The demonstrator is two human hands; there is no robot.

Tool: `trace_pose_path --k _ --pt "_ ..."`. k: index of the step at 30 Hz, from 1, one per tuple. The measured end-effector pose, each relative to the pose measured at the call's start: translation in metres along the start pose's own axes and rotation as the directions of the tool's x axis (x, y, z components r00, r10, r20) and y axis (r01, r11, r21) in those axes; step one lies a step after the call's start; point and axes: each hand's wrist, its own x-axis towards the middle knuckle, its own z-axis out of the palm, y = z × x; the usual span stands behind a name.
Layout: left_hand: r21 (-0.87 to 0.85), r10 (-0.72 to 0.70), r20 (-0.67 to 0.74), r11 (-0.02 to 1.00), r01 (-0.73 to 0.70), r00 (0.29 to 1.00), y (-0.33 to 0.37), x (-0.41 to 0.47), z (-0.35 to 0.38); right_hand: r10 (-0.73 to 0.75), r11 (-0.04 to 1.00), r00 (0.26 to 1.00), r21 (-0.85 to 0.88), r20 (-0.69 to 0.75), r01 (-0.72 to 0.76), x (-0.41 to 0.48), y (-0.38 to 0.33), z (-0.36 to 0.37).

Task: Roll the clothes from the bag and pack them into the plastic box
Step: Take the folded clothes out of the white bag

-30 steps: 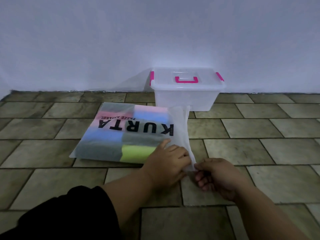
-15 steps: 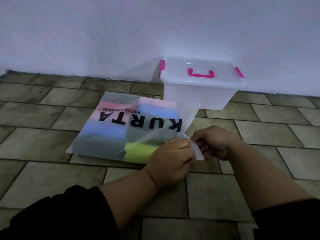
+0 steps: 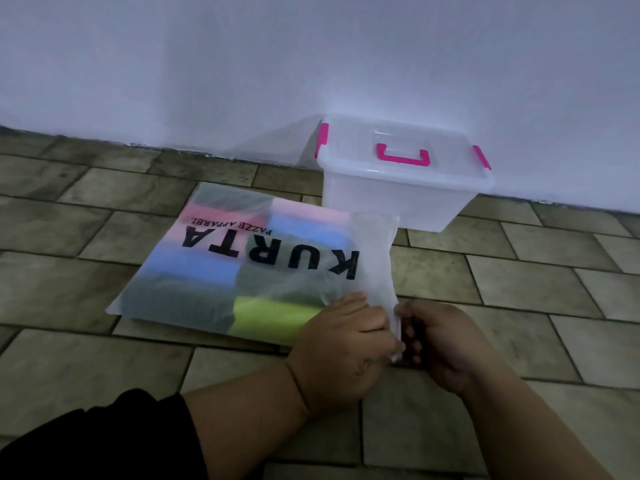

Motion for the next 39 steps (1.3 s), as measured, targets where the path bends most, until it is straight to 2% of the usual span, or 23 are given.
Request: trace_pose_path --k 10,16,19,21,22,24,26,27,29,31,33,36,39 --pt "-0.071 0.023 0.004 0.997 -0.022 1.000 -0.005 -0.001 0.000 -0.156 0.987 0.952 -0.077 -0.264 0.140 0.099 -0.086 0.008" --pt "-0.081 0.016 0.068 0.997 -0.010 0.998 -0.003 0.000 -0.004 -0.221 0.975 0.907 -0.097 -0.360 0.199 0.127 -0.084 0.012" --pt "-0.070 0.040 0.238 0.997 -0.024 0.970 -0.001 0.004 -0.013 -0.183 0.983 0.946 -0.022 -0.268 0.184 0.103 -0.077 0.007" --pt "-0.145 -0.088 0.307 0.980 0.138 0.948 0.000 0.010 -0.021 -0.115 0.993 0.987 0.013 -0.112 0.117 0.074 -0.064 -0.002" --pt "-0.173 -0.203 0.272 0.951 0.255 0.940 -0.001 0.015 -0.025 -0.073 0.997 0.997 0.001 -0.029 0.073 0.058 -0.054 -0.007" --pt "-0.165 -0.438 0.137 0.874 0.457 0.888 -0.005 0.032 -0.031 0.003 1.000 0.989 -0.028 0.145 0.001 0.025 -0.030 -0.015" --pt "-0.015 -0.594 0.129 0.800 0.600 0.794 -0.016 0.061 -0.033 -0.018 1.000 0.957 -0.007 0.289 0.021 -0.004 -0.012 -0.010" --pt "0.137 -0.633 0.187 0.774 0.619 0.751 -0.021 0.077 -0.032 -0.071 0.997 0.948 0.009 0.310 0.071 -0.014 -0.006 -0.004" --pt "0.405 -0.685 0.314 0.723 0.559 0.658 -0.026 0.103 -0.031 -0.201 0.977 0.940 -0.010 0.277 0.212 -0.026 -0.002 0.009" --pt "0.500 -0.704 0.394 0.703 0.505 0.590 -0.033 0.117 -0.026 -0.292 0.941 0.929 -0.106 0.228 0.322 -0.031 -0.005 0.019" --pt "0.500 -0.696 0.427 0.713 0.491 0.577 -0.041 0.122 -0.026 -0.298 0.934 0.939 -0.153 0.174 0.324 -0.032 -0.007 0.022" --pt "0.446 -0.714 0.440 0.700 0.558 0.544 -0.051 0.116 -0.048 -0.230 0.968 0.973 -0.092 0.036 0.232 -0.028 -0.009 0.024" --pt "0.220 -0.746 0.442 0.629 0.746 0.499 -0.062 0.095 -0.070 -0.141 0.979 0.989 -0.143 0.054 0.148 -0.022 -0.016 0.038"
